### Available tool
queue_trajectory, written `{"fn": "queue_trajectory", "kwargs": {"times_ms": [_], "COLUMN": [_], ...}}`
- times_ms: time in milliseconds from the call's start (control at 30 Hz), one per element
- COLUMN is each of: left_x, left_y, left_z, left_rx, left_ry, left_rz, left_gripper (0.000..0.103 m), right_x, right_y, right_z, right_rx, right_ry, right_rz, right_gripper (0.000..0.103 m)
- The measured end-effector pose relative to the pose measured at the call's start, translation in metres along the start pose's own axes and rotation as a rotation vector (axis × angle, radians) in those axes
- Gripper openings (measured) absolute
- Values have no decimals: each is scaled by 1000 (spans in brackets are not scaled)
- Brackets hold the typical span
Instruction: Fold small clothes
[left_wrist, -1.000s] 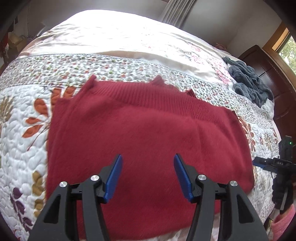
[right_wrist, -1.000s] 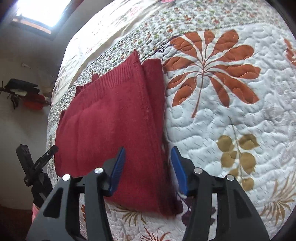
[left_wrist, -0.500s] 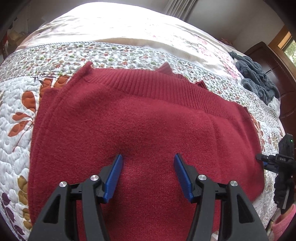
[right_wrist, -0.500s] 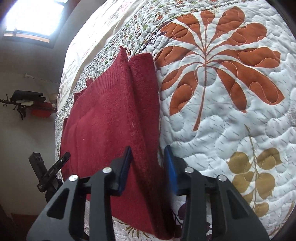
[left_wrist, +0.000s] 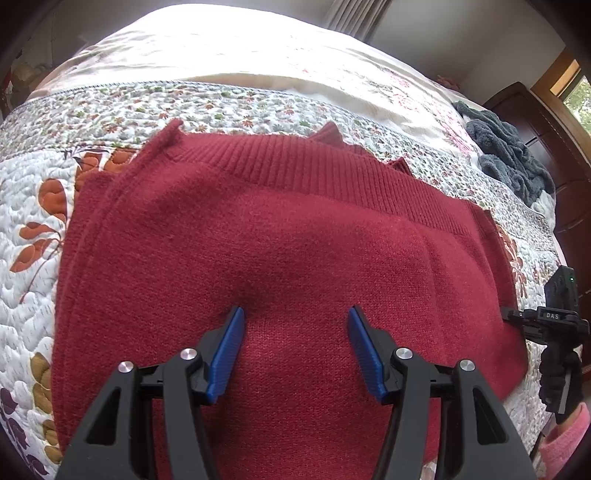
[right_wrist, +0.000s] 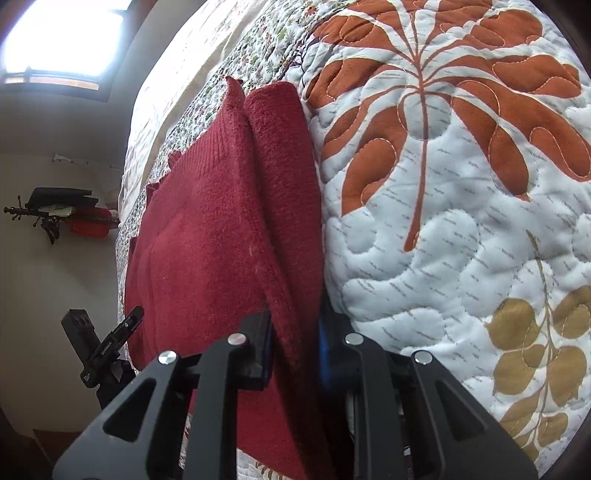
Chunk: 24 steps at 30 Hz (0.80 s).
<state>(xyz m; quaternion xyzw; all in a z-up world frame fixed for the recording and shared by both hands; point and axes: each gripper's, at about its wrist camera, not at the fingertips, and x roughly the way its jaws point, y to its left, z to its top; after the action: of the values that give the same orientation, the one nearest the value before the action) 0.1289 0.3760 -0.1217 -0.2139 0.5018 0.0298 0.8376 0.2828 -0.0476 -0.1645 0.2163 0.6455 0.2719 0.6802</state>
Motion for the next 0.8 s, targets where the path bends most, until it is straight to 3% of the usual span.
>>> {"fn": "queue_trajectory", "kwargs": {"times_ms": [400,633,800], "left_x": [-6,-32,-43], "left_y": [1,10,18], "left_z": [0,-3,-4], "left_rx": [-21,-44,-59], "left_ry": [4,1,-11], "left_rz": [-13,-42,-57], "left_gripper": [59,59,59], "right_x": [-10,-36,-25], "right_y": [3,91,168], "right_z": [-1,-3,-12], "right_rx": [74,-70,-234], "right_ry": [-20,-72,-58], "right_rz": [-8,-18,-63], "right_gripper": [14,13,13]}}
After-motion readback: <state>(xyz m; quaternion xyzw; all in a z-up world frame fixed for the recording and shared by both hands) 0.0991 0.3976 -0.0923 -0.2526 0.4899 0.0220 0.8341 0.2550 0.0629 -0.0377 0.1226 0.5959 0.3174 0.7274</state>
